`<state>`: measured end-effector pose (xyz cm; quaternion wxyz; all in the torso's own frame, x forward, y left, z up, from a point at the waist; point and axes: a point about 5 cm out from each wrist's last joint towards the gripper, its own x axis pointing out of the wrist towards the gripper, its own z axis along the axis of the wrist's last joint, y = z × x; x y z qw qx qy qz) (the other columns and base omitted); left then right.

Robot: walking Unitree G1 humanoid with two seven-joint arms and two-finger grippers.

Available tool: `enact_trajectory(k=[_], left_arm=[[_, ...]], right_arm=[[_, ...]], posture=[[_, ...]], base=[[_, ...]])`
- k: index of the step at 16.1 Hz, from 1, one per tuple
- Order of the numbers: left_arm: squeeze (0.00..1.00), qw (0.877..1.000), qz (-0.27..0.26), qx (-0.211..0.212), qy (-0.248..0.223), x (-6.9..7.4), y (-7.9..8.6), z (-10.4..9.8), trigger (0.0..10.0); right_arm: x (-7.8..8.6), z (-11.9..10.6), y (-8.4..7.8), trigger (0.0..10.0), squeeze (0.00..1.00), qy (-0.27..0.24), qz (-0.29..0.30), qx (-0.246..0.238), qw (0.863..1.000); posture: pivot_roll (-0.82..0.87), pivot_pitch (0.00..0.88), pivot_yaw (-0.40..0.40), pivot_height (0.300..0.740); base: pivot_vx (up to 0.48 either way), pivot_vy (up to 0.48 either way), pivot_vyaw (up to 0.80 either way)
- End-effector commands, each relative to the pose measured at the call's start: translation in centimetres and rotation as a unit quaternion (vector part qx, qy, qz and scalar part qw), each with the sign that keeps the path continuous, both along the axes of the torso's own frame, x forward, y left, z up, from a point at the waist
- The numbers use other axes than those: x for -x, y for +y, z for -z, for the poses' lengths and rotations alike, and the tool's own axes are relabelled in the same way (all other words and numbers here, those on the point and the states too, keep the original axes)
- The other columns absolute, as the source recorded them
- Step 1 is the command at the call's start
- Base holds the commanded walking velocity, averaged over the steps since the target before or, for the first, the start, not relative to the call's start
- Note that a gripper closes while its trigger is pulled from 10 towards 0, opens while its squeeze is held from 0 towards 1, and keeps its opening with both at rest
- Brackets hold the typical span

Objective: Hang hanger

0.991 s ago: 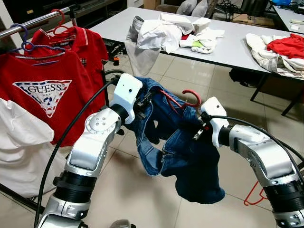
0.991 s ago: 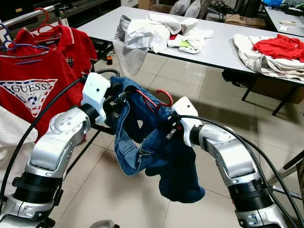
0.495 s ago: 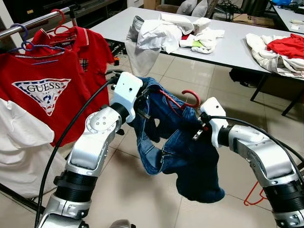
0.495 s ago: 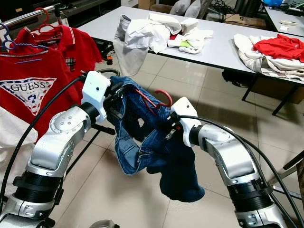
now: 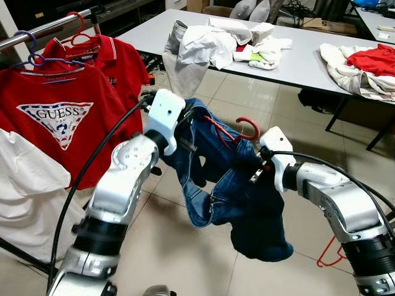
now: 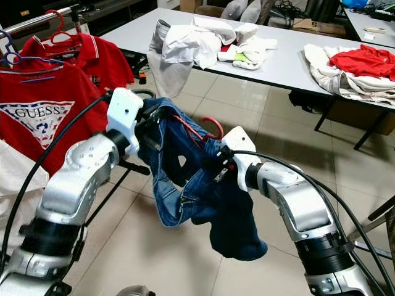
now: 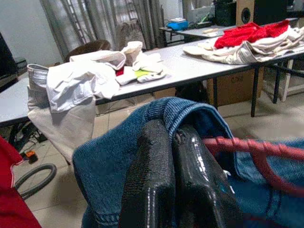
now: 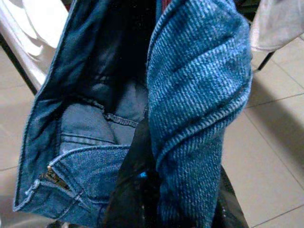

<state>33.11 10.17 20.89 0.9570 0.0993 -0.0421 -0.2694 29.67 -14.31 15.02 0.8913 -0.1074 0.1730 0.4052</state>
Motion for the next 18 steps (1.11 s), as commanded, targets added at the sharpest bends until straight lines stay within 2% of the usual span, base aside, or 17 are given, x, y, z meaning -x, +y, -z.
enact_trajectory(k=[1,4,6,9,10,12,13,14,16,17,18], left_arm=[[0.00,0.999,0.004,0.027,-0.026,-0.6,0.1,-2.0,0.0],[0.00,0.997,0.006,0.069,-0.037,-1.6,0.5,-4.0,0.0],[0.00,0.996,0.020,0.066,-0.048,-1.7,0.5,-4.9,0.0],[0.00,0.996,0.028,0.062,-0.054,-1.4,0.7,-5.3,0.0],[0.00,0.997,0.038,0.042,-0.056,-1.0,0.7,-5.2,0.0],[0.00,0.996,0.061,0.034,-0.047,0.0,0.5,-4.5,0.0],[0.00,0.995,0.096,0.026,-0.025,1.6,0.1,-3.1,0.0],[0.00,0.995,0.100,0.024,-0.020,1.8,0.0,-2.8,0.0],[0.00,0.991,0.129,-0.011,0.042,3.4,-0.8,1.3,0.0],[0.00,0.989,0.135,-0.022,0.057,3.7,-1.1,2.5,0.0],[0.00,0.987,0.133,-0.047,0.082,3.9,-2.0,4.9,0.0]], right_arm=[[0.5,0.2,0.7,0.0,0.00,0.006,-0.021,0.002,1.000],[0.9,1.1,0.6,0.0,0.00,0.026,-0.016,0.006,0.999],[0.8,1.4,0.2,0.0,0.00,0.032,0.000,0.009,0.999],[0.5,1.6,-0.8,0.0,0.00,0.046,0.039,0.013,0.998],[0.2,1.2,-1.0,0.0,0.00,0.037,0.052,-0.003,0.998],[-0.7,0.2,-1.6,0.0,0.00,0.016,0.086,-0.022,0.996],[-1.7,-1.0,-2.4,0.0,0.00,-0.010,0.129,-0.056,0.990],[-1.9,-1.3,-2.5,0.0,0.00,-0.014,0.135,-0.064,0.989],[-2.4,-3.3,-2.5,0.0,0.00,-0.027,0.136,-0.134,0.981],[-2.4,-3.6,-2.3,0.0,0.00,-0.027,0.130,-0.146,0.980],[-2.4,-4.3,-1.7,0.0,0.00,-0.023,0.114,-0.178,0.977]], posture=[[0.08,0.000,-0.010,0.740],[0.08,0.000,-0.004,0.740],[0.07,0.000,0.002,0.740],[0.07,0.000,0.004,0.740],[0.08,0.000,0.003,0.740],[0.08,0.001,0.004,0.740],[0.08,0.003,0.001,0.740],[0.08,0.002,0.000,0.740],[0.08,0.003,-0.010,0.740],[0.08,0.003,-0.010,0.740],[0.08,0.007,-0.017,0.740]], base=[[0.000,0.000,0.00],[0.000,0.000,0.00],[0.000,0.000,0.00],[0.000,0.000,0.00],[0.000,0.000,0.00],[0.000,0.000,0.00],[0.000,0.000,0.00],[0.000,0.000,0.00],[0.000,0.000,0.00],[0.000,0.000,0.00],[0.000,0.000,0.00]])
